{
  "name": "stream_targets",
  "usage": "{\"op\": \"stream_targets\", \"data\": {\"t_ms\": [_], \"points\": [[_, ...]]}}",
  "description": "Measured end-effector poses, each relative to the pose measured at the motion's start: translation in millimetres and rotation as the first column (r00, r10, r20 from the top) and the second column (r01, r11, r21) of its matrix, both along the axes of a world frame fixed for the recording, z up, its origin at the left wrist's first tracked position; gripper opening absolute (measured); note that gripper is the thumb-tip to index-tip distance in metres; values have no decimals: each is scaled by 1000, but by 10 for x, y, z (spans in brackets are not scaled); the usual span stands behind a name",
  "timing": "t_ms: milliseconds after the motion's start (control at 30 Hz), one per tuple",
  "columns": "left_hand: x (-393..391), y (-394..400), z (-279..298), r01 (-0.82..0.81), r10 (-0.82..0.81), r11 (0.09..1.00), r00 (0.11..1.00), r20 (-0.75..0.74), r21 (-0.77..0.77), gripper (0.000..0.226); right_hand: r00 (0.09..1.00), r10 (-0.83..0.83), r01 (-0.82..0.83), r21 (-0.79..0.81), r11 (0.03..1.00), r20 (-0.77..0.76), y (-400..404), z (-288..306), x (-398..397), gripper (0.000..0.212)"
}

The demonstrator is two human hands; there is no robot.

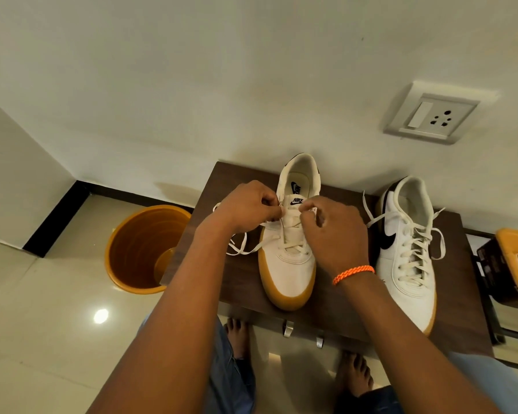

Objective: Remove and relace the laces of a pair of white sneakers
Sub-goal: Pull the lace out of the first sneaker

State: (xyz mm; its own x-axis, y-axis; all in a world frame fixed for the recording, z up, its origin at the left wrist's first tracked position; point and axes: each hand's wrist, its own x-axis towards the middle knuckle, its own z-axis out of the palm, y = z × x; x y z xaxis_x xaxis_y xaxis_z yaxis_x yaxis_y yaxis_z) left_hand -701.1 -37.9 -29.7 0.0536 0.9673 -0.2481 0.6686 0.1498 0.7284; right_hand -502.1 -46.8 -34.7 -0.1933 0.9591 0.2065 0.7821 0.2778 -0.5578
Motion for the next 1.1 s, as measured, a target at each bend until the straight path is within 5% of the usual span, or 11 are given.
{"op": "stream_targets", "data": {"t_ms": [167,333,433,500,600,733,833,1000,1100], "points": [[-10,3,-12,20,-20,999,1000,-6,25,22,953,162,-148,-76,986,257,-108,-125,-152,31],[-18,25,-52,15,-14,1000,999,-34,15,22,994,107,-104,-82,991,35,12,-78,-74,23],[-30,34,-62,20,-20,1000,999,-44,5,21,969,-63,72,29,997,-240,52,54,-2,34],[-32,33,-56,33,-32,999,999,-38,3,20,941,-171,217,130,968,-293,54,105,60,35],[-40,41,-66,40,-40,999,999,-22,10,19,982,-122,150,208,966,-143,-1,76,41,31],[-35,36,-65,45,-45,999,999,-6,28,20,962,113,-126,35,991,249,-97,-108,-140,37],[-36,30,-71,53,-53,998,999,3,39,21,937,172,-161,-62,985,303,-111,-203,-162,32],[-56,48,-105,19,-19,1000,1000,-14,11,23,999,45,-45,-5,999,-6,-17,-73,-82,29],[-47,45,-82,26,-26,1000,1000,-8,5,24,939,-156,208,146,967,-305,10,77,-13,29]]}}
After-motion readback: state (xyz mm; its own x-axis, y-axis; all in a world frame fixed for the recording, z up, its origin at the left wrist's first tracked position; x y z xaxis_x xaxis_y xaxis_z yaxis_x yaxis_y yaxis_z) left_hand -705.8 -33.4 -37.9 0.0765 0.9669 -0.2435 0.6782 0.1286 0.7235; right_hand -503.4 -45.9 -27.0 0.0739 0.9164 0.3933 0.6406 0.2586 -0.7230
